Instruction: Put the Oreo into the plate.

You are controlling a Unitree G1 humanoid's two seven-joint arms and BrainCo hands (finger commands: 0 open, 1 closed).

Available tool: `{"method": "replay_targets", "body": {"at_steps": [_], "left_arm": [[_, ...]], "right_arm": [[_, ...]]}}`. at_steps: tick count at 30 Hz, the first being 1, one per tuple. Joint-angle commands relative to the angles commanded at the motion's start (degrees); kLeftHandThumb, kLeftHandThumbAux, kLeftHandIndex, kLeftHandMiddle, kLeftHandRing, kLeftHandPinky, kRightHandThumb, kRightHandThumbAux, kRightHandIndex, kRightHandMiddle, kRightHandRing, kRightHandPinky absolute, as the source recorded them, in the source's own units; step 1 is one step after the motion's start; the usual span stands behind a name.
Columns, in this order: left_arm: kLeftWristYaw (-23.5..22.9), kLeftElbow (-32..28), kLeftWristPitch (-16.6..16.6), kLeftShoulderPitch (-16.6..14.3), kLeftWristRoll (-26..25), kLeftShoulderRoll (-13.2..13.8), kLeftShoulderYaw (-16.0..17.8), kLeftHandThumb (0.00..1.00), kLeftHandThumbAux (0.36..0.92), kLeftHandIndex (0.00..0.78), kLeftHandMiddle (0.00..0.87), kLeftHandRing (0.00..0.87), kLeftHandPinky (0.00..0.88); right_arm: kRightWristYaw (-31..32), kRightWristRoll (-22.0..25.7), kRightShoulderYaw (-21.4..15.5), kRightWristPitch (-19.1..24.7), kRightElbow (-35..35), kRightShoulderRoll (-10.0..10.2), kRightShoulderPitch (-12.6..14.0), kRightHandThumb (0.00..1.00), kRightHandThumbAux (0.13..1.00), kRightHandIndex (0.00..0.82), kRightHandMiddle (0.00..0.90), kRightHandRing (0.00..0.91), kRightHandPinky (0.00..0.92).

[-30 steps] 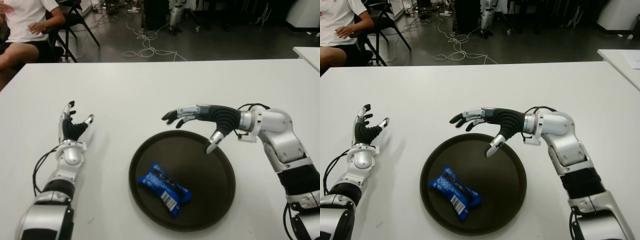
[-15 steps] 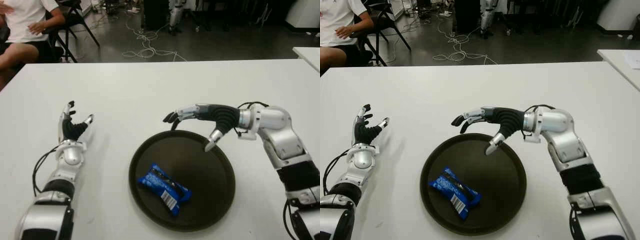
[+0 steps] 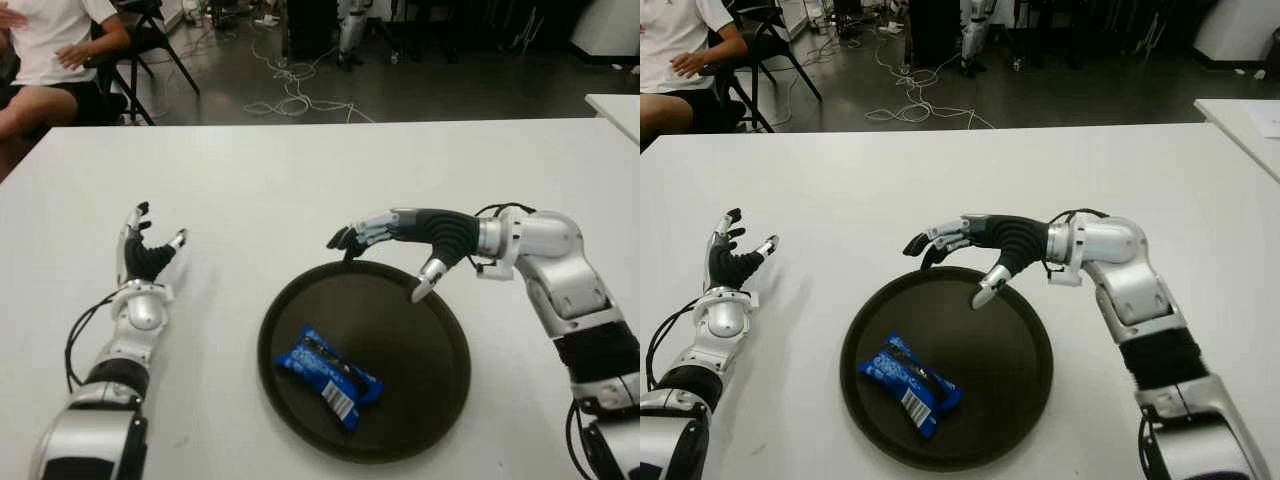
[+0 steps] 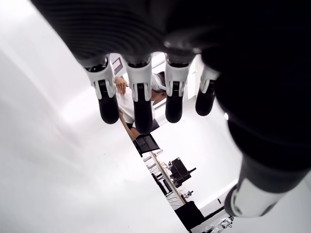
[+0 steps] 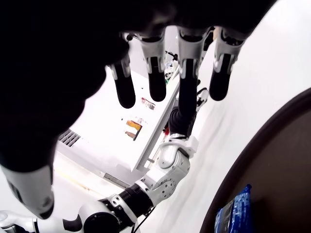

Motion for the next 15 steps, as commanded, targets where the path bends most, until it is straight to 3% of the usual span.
{"method": "replay_targets", "body": {"at_steps": [4,8,10,12,15], "left_arm": [[-0.2,-0.1,-0.2,0.1,-0.3,-0.1,0.2,0.251,0.703,0.074,0.13,0.134,0.128],[-0.4,-0.1,-0.4,0.1,-0.6,-0.2,0.4,0.264,0.706,0.076,0.135,0.139,0.141],[-0.5,-0.1,-0.4,0.0,-0.6,-0.2,0.4,0.268,0.706,0.076,0.137,0.142,0.146],[-0.5,-0.1,-0.4,0.0,-0.7,-0.3,0.4,0.272,0.709,0.077,0.138,0.143,0.143],[-0.3,-0.1,-0.4,0.0,-0.5,-0.4,0.4,0.267,0.714,0.079,0.137,0.142,0.139]], "right_arm": [[-1.5,1.1,-0.6,3.6,-2.8,0.0,0.3,0.0,0.638,0.249,0.24,0.234,0.182],[-3.3,0.2,-0.8,2.6,-0.8,0.7,0.0,0.0,0.645,0.264,0.244,0.238,0.194],[-2.8,1.0,-1.6,1.1,2.5,0.8,-1.3,0.0,0.647,0.263,0.239,0.233,0.19],[-1.0,1.9,-2.7,-1.5,10.5,1.0,-4.3,0.0,0.648,0.251,0.221,0.213,0.166],[0.5,2.6,-4.4,-2.0,20.7,0.8,-8.9,0.0,0.655,0.23,0.201,0.187,0.132]]}}
